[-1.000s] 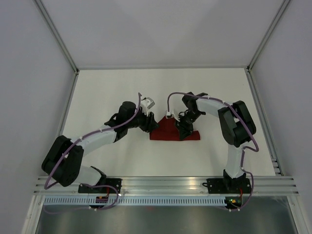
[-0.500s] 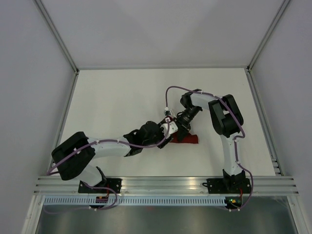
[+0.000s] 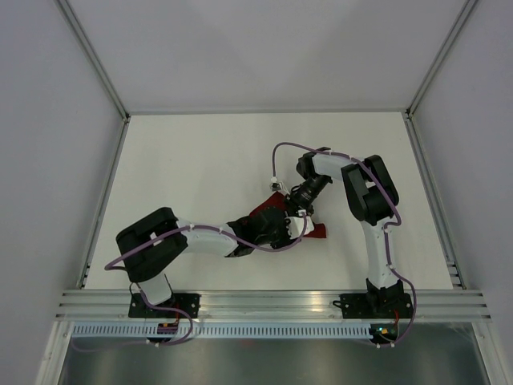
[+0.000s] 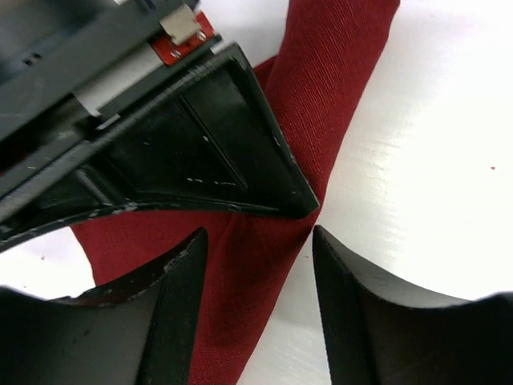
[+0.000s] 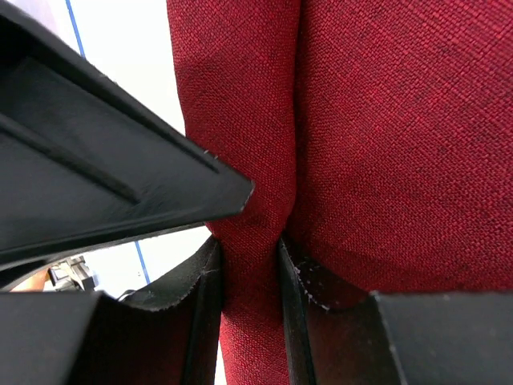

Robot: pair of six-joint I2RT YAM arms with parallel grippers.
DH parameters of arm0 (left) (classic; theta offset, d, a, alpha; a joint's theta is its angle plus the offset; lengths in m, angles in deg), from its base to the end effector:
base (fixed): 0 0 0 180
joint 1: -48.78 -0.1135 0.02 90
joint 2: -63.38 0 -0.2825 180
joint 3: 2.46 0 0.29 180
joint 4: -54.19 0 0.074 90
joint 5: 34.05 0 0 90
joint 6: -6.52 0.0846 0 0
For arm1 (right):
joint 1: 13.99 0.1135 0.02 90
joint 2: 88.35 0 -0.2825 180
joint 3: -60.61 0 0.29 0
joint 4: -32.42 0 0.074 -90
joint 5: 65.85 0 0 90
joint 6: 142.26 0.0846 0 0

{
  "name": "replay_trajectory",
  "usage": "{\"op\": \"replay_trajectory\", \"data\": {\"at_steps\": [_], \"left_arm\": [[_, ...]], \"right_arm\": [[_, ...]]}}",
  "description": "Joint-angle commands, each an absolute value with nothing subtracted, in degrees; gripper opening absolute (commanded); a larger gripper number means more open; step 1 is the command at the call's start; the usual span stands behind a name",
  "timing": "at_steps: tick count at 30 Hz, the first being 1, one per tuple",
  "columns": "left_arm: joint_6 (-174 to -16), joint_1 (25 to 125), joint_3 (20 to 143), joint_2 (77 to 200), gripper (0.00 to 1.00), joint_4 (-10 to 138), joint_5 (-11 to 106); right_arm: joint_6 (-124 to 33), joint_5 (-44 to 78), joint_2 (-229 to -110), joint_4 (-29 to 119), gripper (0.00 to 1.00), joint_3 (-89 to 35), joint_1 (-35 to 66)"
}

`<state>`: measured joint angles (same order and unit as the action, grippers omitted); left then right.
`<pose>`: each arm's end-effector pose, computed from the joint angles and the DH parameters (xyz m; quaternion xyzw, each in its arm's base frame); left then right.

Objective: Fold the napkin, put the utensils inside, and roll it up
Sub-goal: Roll the napkin at the center of the board.

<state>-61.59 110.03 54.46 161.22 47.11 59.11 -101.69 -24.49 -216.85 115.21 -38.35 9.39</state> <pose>0.2010 -0.3566 0.1152 0.5755 0.6684 -0.1356 0.4512 0.3409 0.2165 0.0714 0.4664 -0.7669 -0.4334 0.0809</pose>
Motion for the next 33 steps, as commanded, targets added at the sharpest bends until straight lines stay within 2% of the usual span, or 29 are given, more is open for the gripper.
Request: {"op": "replay_trajectory", "data": {"at_steps": [1,3,4,8,9,10,12,13,19,22,33], "left_arm": [[-59.0,110.1,56.2,162.4,0.59,48.4,59.3],[-59.9,109.9,56.6,163.6,0.54,49.4,59.0],[-60.3,109.8,56.9,163.8,0.48,50.9,58.4],[-62.5,108.5,58.0,165.5,0.35,53.3,56.6],[-63.0,108.1,58.2,165.7,0.30,53.7,56.4],[-63.3,108.0,58.5,166.1,0.21,54.3,56.3],[-63.9,107.7,59.1,166.4,0.12,55.8,56.2],[-64.0,107.5,59.4,166.4,0.03,56.3,56.3],[-65.4,105.4,60.5,166.3,0.02,60.0,48.9],[-65.9,104.1,61.7,167.0,0.02,62.5,45.9],[-69.3,98.2,67.7,172.1,0.02,70.6,31.8]], "right_arm": [[-104.5,-14.3,-221.3,107.6,0.37,-37.4,9.7],[-104.4,-14.3,-221.3,107.5,0.37,-37.2,9.7],[-104.0,-14.4,-221.2,107.0,0.37,-37.0,9.6],[-103.9,-14.6,-220.7,106.8,0.41,-36.7,9.4],[-103.9,-14.5,-220.2,106.6,0.43,-36.4,9.2],[-103.7,-14.6,-219.7,106.0,0.45,-36.1,9.3],[-103.2,-14.7,-218.3,105.4,0.50,-35.5,9.3],[-103.1,-14.8,-217.7,104.7,0.52,-35.3,9.2],[-99.1,-16.0,-211.1,100.0,0.66,-32.8,8.2],[-95.3,-16.4,-206.0,95.6,0.70,-30.5,7.0],[-84.1,-19.9,-188.9,80.4,0.74,-23.3,-1.2]]}}
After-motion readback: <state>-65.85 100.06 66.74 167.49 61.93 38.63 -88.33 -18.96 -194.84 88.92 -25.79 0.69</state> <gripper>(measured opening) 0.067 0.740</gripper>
